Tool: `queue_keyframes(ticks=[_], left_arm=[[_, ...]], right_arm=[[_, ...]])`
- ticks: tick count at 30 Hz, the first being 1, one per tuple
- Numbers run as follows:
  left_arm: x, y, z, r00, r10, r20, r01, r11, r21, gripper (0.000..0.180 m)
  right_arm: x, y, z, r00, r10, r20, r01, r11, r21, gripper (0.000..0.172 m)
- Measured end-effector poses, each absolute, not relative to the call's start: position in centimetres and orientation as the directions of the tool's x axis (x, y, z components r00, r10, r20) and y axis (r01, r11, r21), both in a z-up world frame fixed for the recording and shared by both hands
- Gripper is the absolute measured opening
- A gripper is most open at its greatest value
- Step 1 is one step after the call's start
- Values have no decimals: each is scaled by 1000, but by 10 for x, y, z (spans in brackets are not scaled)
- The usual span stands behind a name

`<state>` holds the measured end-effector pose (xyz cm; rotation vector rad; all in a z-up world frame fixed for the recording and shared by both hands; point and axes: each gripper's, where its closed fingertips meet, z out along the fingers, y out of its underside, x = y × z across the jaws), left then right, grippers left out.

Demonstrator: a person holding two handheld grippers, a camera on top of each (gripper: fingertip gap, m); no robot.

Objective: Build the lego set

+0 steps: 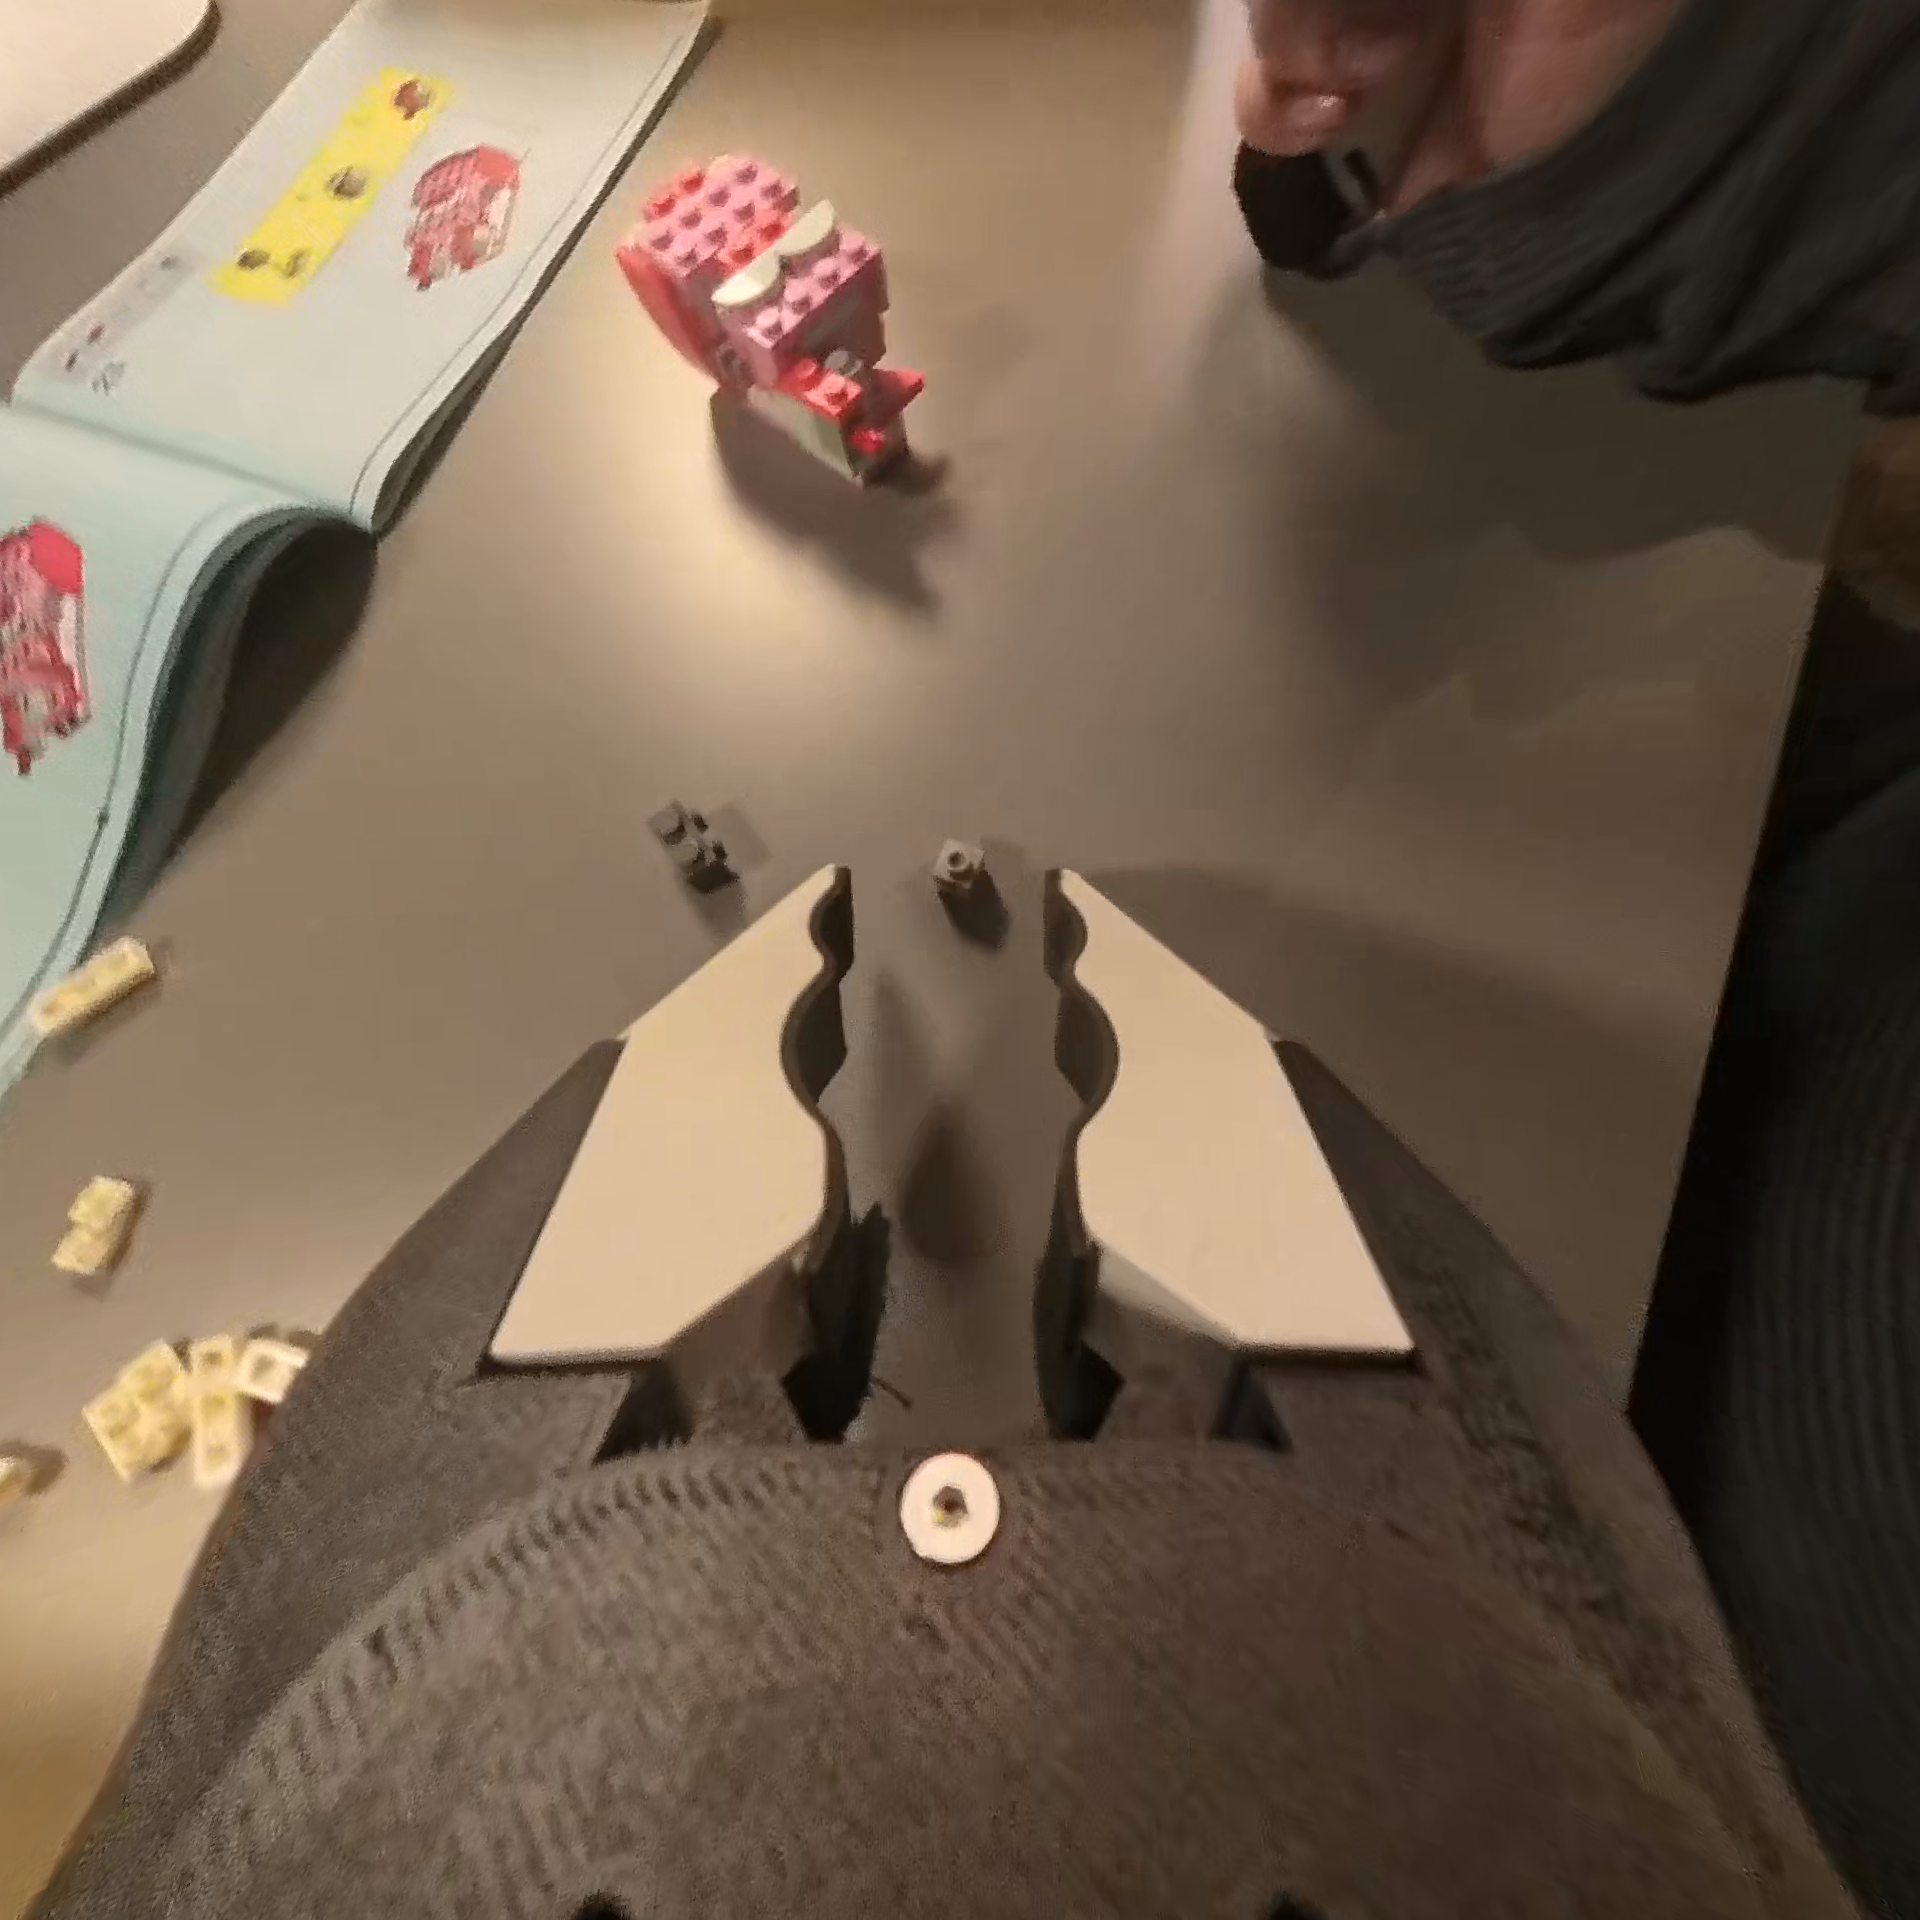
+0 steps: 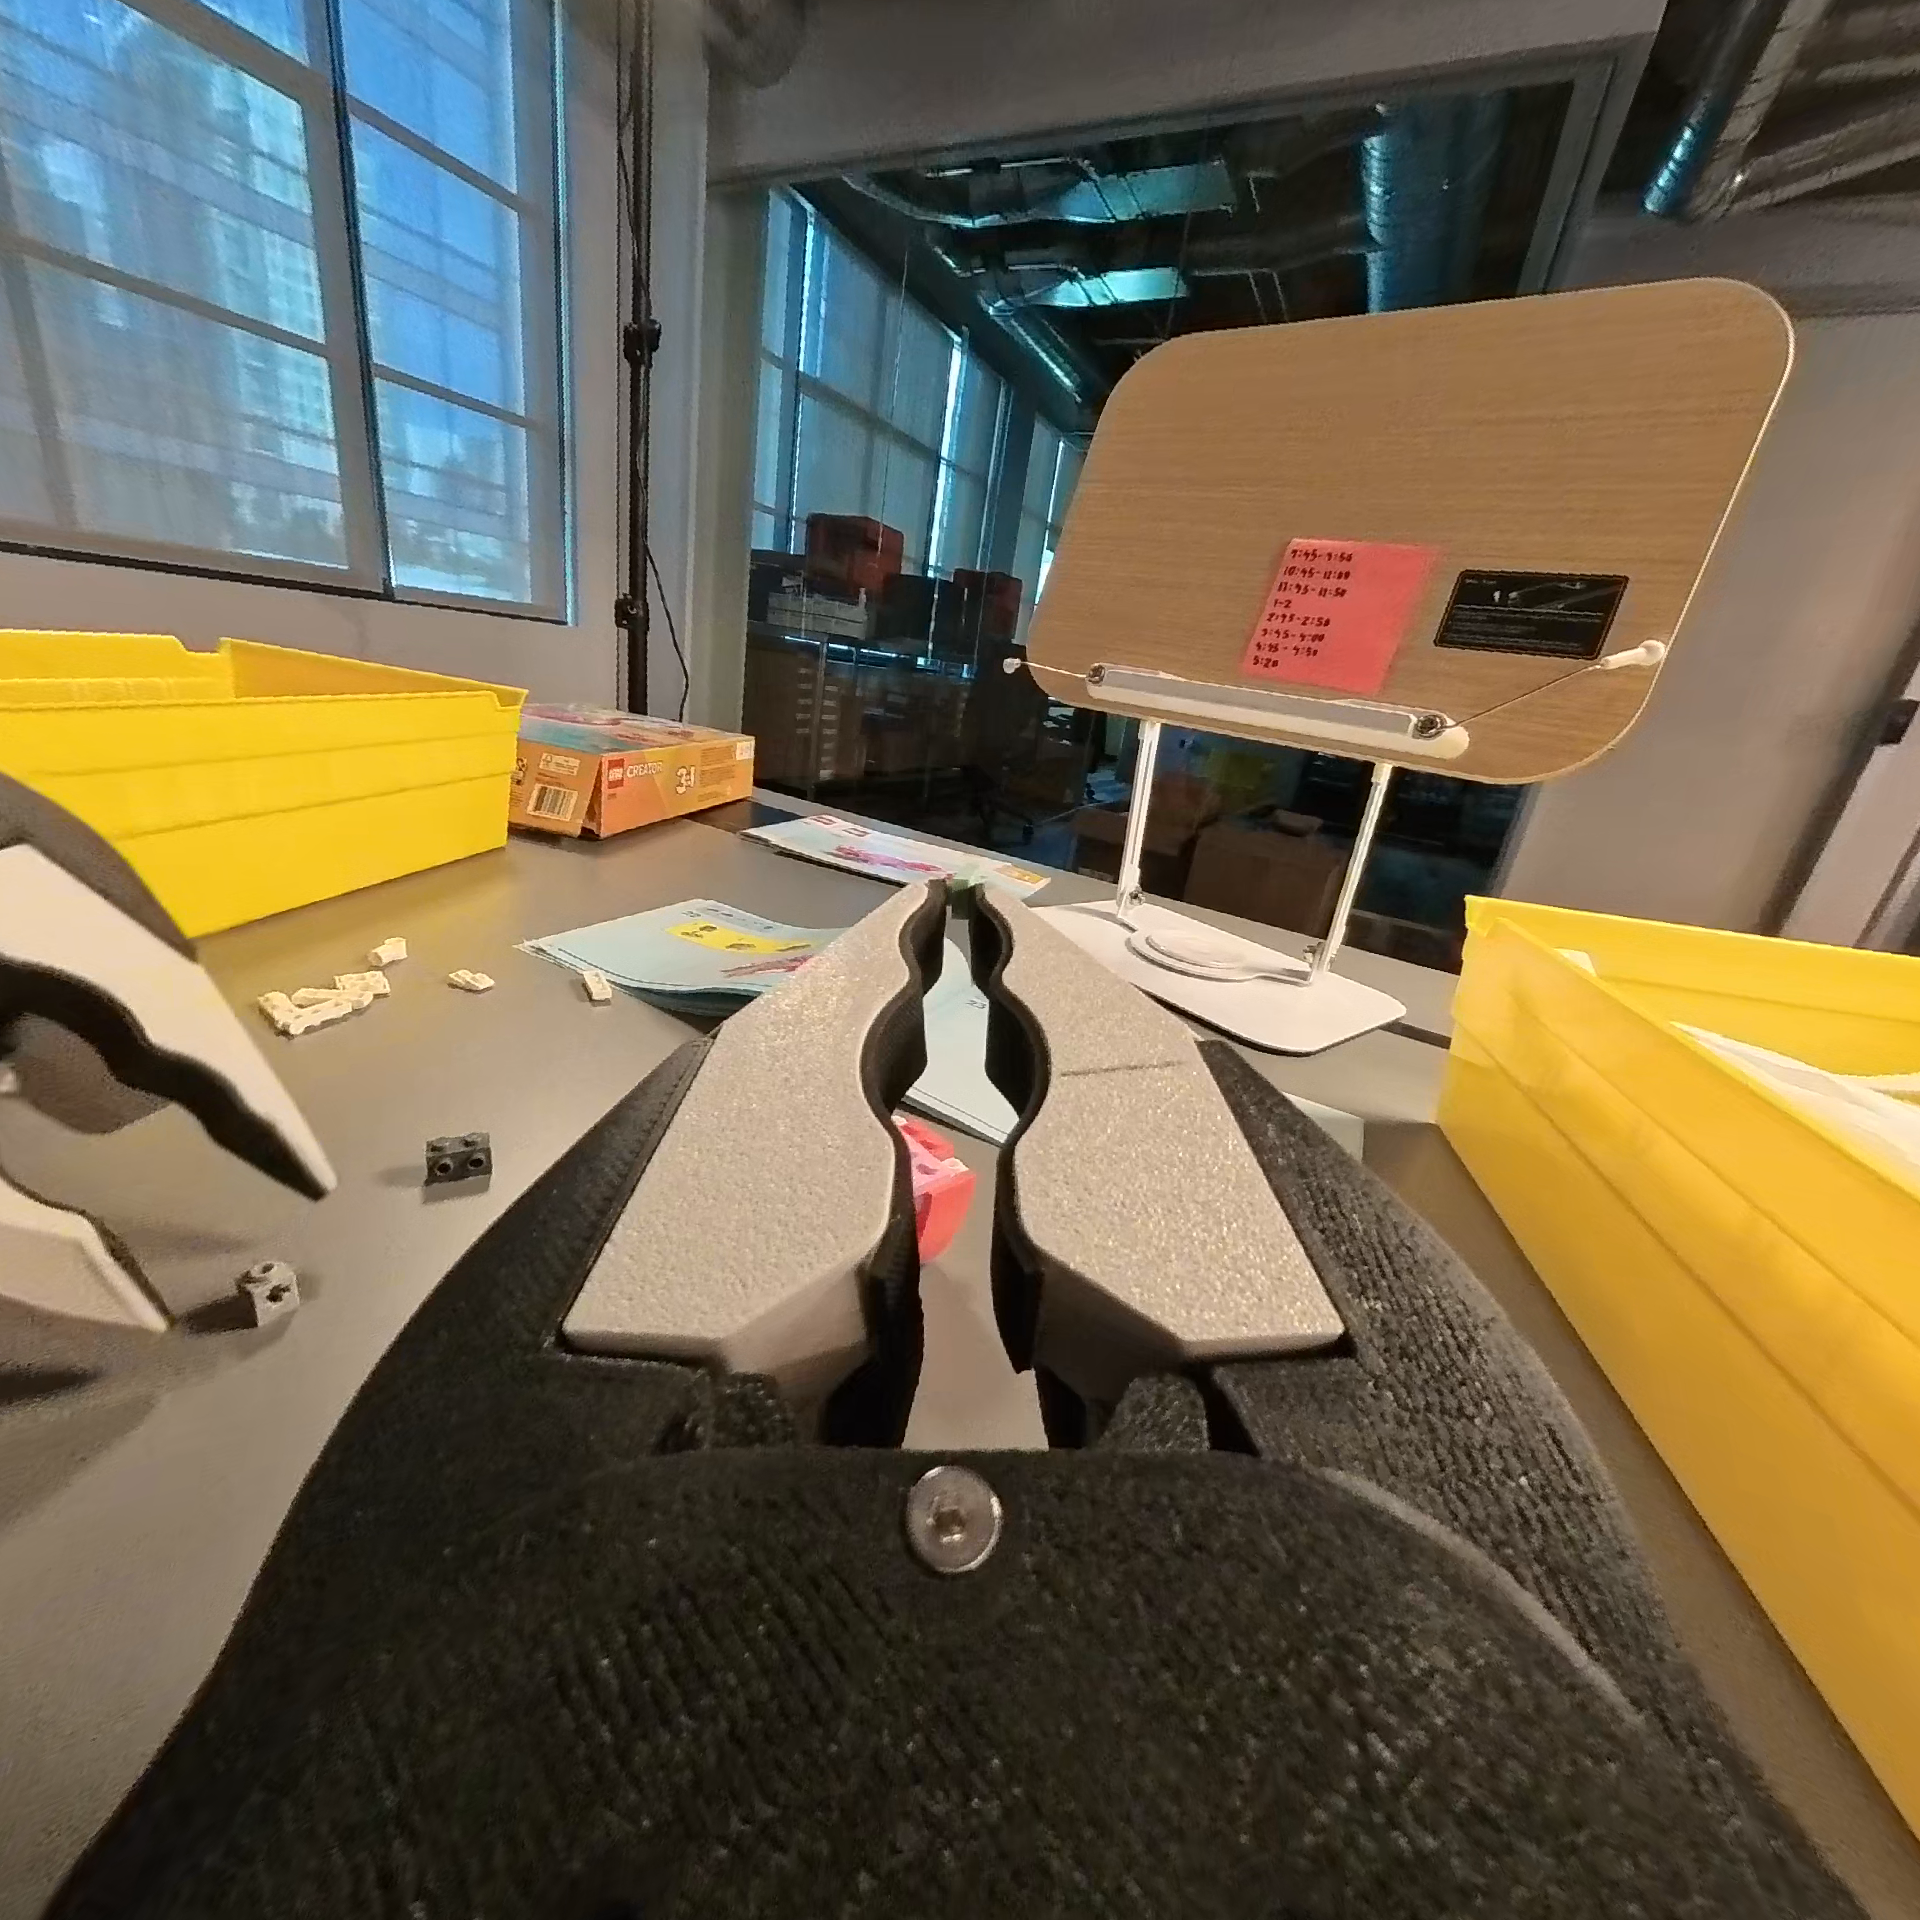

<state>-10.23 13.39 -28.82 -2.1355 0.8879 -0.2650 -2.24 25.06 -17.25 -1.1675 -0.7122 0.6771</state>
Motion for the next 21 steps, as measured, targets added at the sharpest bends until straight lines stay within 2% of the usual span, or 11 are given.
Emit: queue_keyframes(ticks=[5, 12, 17, 19, 21], left_arm=[[-100, 131, -296, 555, -813, -176, -679, -322, -659, 33], [-95, 135, -297, 506, -847, -161, -707, -300, -640, 22], [-96, 136, -299, 508, -846, -165, -716, -308, -627, 7], [-100, 143, -293, 523, -818, -239, -722, -276, -635, 7], [-99, 154, -270, 506, -762, -404, -729, -128, -672, 7]], right_arm=[[-23, 250, -173, 599, 788, 141, -102, 250, -963, 2], [-22, 250, -173, 594, 793, 133, -108, 242, -964, 2], [-23, 249, -173, 585, 800, 131, -109, 238, -965, 2], [-25, 248, -175, 573, 810, 127, -100, 222, -970, 2], [-28, 248, -181, 557, 823, 110, -68, 177, -982, 2]])
